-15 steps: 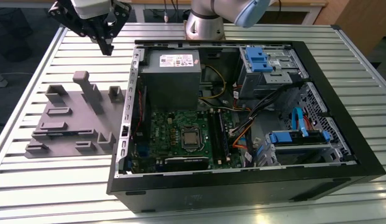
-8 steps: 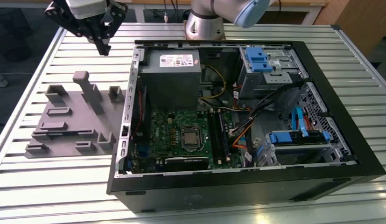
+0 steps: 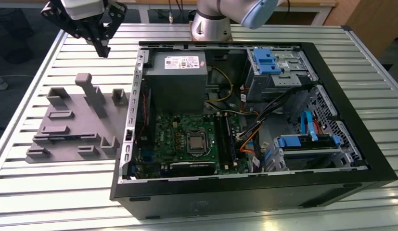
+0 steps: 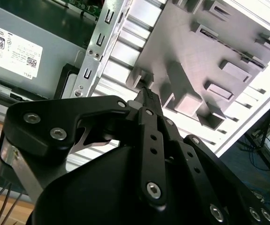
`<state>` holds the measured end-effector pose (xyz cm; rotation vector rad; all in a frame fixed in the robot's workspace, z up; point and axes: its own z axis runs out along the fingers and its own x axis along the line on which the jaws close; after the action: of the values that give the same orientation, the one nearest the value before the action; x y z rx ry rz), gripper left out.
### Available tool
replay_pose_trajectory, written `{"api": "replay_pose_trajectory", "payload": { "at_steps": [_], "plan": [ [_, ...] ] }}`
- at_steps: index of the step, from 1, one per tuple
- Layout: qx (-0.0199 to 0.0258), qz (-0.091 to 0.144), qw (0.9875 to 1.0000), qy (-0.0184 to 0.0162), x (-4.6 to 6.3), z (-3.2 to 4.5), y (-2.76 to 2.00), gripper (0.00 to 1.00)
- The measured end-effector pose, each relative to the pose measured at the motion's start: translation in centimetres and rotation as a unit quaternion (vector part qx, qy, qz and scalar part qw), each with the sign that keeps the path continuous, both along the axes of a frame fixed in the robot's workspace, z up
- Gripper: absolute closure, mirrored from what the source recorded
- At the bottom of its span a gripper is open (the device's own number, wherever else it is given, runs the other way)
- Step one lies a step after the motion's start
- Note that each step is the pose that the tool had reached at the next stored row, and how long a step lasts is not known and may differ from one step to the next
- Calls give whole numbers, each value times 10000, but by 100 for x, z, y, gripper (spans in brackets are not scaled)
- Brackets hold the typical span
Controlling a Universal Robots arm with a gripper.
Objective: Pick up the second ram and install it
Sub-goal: 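Reach for the second ram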
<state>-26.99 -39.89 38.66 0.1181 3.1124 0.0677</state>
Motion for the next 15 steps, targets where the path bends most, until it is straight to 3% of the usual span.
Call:
{"api": "replay_pose_trajectory", "payload": {
  "at_steps": [15],
  "plan": [
    [0,0,10000,0,-120,-5,0,89]
  ]
}}
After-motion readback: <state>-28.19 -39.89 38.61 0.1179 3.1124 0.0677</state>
